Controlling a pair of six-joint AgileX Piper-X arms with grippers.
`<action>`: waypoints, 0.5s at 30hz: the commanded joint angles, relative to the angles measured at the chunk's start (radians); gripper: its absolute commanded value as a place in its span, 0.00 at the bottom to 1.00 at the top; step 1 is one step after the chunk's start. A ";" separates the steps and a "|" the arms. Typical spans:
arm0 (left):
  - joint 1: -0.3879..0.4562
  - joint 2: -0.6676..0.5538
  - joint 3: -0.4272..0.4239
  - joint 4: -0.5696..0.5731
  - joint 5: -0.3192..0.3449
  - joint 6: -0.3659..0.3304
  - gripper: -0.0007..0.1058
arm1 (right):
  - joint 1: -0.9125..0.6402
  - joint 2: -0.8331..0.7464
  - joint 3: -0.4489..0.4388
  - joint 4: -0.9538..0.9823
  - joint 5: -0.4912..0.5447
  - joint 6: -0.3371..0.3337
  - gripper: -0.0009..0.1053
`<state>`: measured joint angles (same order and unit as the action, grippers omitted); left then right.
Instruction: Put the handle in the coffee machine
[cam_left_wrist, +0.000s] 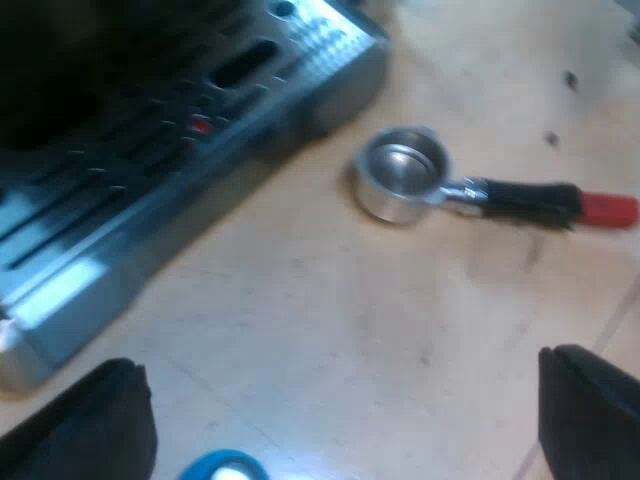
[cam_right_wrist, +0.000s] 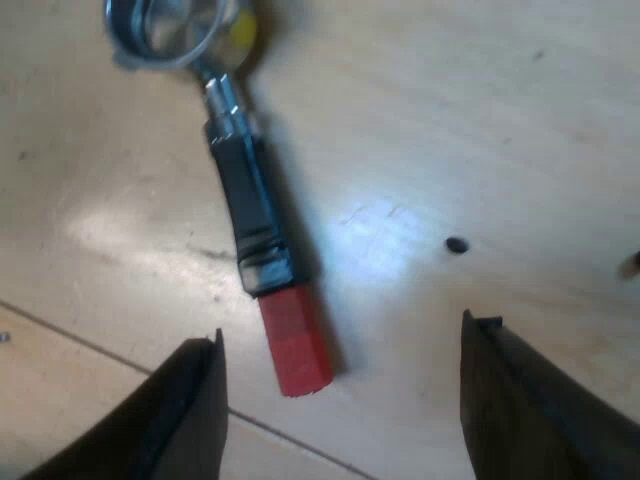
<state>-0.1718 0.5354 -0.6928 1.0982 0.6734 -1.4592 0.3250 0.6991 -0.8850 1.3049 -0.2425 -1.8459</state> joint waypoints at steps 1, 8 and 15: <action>-0.064 0.030 -0.006 -0.004 0.014 0.001 0.76 | 0.058 0.035 -0.011 0.009 0.012 0.038 0.51; -0.192 0.111 -0.006 -0.015 -0.016 0.038 0.76 | 0.182 0.119 -0.011 0.009 0.152 0.126 0.49; -0.248 0.178 -0.006 -0.095 -0.025 0.054 0.76 | 0.222 0.200 -0.011 -0.004 0.158 0.193 0.05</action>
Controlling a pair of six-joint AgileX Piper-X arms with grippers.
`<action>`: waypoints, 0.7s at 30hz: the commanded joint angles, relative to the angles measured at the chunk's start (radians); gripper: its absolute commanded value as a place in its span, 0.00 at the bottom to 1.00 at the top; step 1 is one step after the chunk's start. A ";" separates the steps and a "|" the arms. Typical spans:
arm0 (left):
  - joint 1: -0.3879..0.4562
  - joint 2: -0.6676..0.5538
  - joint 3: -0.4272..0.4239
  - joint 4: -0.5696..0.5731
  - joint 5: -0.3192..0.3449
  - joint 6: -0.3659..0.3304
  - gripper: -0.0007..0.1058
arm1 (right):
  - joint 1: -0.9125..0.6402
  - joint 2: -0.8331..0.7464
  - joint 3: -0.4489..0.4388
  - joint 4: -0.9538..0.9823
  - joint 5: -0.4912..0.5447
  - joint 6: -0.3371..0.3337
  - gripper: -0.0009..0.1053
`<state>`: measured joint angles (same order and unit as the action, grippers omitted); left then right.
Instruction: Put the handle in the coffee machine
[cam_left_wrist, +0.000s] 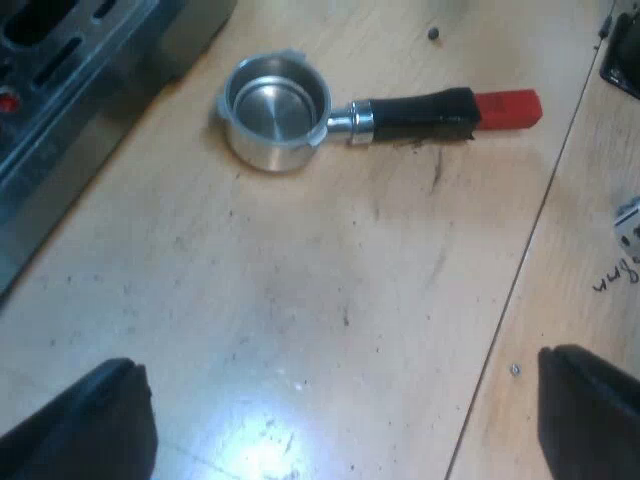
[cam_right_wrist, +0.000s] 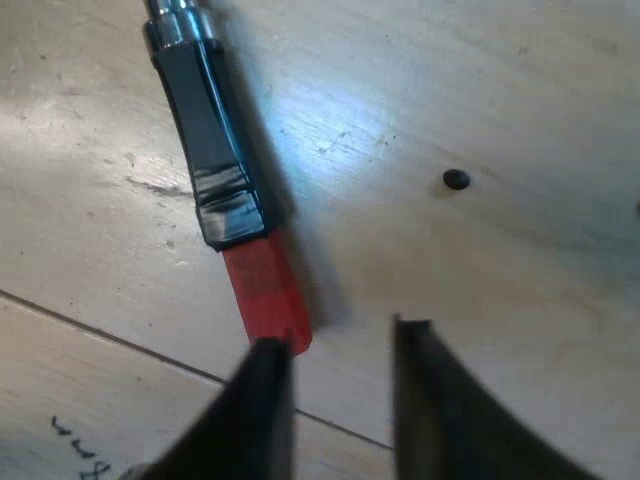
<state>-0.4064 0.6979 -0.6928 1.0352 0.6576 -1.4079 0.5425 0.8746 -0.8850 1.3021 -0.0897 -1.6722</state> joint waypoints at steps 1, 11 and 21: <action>-0.020 0.030 -0.006 -0.043 -0.009 0.003 0.76 | 0.004 0.040 -0.011 -0.004 0.005 0.028 0.01; -0.027 0.072 -0.006 -0.047 -0.009 0.015 0.76 | 0.011 0.170 0.066 -0.041 0.003 0.053 0.01; -0.027 0.073 -0.006 -0.047 -0.028 0.020 0.76 | 0.011 0.245 0.168 -0.153 0.003 0.107 0.01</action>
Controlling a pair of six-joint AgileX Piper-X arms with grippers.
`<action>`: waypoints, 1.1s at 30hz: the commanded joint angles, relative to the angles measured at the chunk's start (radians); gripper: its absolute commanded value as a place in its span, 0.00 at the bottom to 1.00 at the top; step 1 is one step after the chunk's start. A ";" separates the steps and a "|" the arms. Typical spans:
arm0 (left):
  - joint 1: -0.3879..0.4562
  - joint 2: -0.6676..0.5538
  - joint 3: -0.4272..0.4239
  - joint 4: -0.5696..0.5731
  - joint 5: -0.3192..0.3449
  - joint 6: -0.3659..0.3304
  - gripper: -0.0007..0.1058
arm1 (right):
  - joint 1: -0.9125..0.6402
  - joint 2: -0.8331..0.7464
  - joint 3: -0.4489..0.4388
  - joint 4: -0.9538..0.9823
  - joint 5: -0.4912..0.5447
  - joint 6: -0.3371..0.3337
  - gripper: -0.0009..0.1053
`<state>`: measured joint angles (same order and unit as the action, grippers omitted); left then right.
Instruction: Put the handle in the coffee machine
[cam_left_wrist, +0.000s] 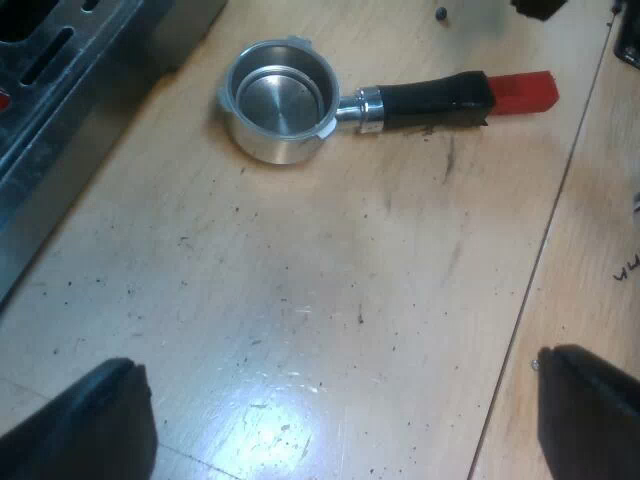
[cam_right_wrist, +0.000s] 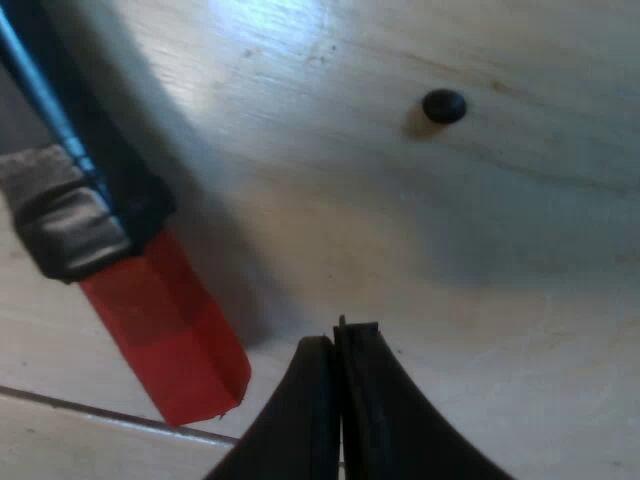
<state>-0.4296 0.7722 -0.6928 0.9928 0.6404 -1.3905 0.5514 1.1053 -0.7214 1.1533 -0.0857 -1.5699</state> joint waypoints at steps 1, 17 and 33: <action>-0.004 -0.001 -0.006 -0.004 -0.014 0.003 0.76 | 0.002 0.026 0.006 -0.010 -0.001 0.004 0.01; -0.004 -0.001 -0.006 -0.004 -0.015 0.003 0.76 | 0.021 0.164 0.005 -0.127 0.001 0.020 0.01; -0.004 -0.001 -0.006 0.000 -0.022 0.003 0.76 | 0.284 0.264 -0.025 -0.243 0.023 0.145 0.01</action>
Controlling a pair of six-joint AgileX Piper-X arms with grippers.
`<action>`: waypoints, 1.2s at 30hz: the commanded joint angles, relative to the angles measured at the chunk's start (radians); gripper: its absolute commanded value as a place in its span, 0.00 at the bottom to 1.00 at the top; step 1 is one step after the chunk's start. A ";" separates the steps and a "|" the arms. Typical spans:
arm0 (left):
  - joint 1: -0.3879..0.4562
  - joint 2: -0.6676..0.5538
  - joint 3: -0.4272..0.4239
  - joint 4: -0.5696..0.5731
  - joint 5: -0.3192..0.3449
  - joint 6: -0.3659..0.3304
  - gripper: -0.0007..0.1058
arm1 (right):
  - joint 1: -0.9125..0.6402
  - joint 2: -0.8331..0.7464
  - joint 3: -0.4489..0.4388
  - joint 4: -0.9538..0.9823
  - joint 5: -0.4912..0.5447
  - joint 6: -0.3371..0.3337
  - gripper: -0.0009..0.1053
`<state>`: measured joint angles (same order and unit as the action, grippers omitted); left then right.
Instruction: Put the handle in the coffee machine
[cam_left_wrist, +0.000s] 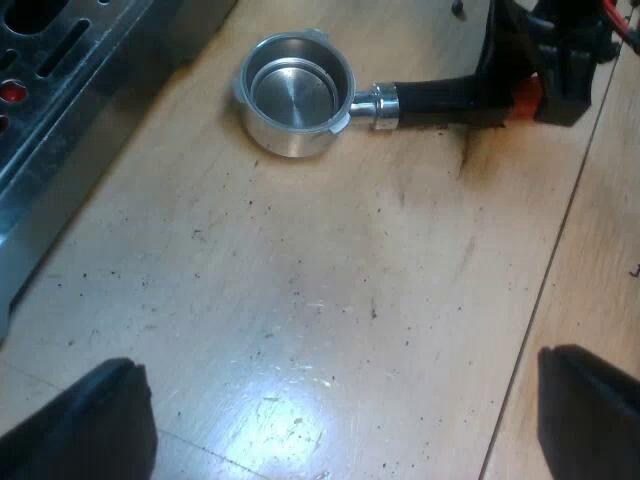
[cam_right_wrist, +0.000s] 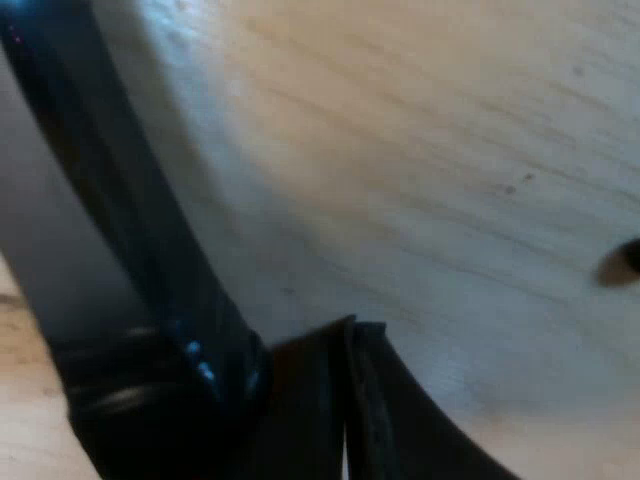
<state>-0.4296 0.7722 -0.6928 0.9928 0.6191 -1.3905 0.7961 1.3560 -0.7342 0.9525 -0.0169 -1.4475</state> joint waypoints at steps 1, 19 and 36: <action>-0.004 -0.001 -0.006 0.005 0.000 0.005 0.76 | 0.058 0.013 -0.018 -0.052 -0.050 0.039 0.01; 0.000 -0.100 -0.006 0.094 -0.008 0.024 0.76 | 0.245 0.107 -0.097 -0.227 -0.122 0.219 0.01; 0.116 -0.108 -0.006 0.110 -0.022 0.035 0.76 | 0.245 0.263 -0.256 -0.415 -0.062 0.250 0.01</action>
<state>-0.3174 0.6717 -0.6928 1.0981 0.6052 -1.3562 1.0384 1.6040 -0.9738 0.5869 -0.1214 -1.2154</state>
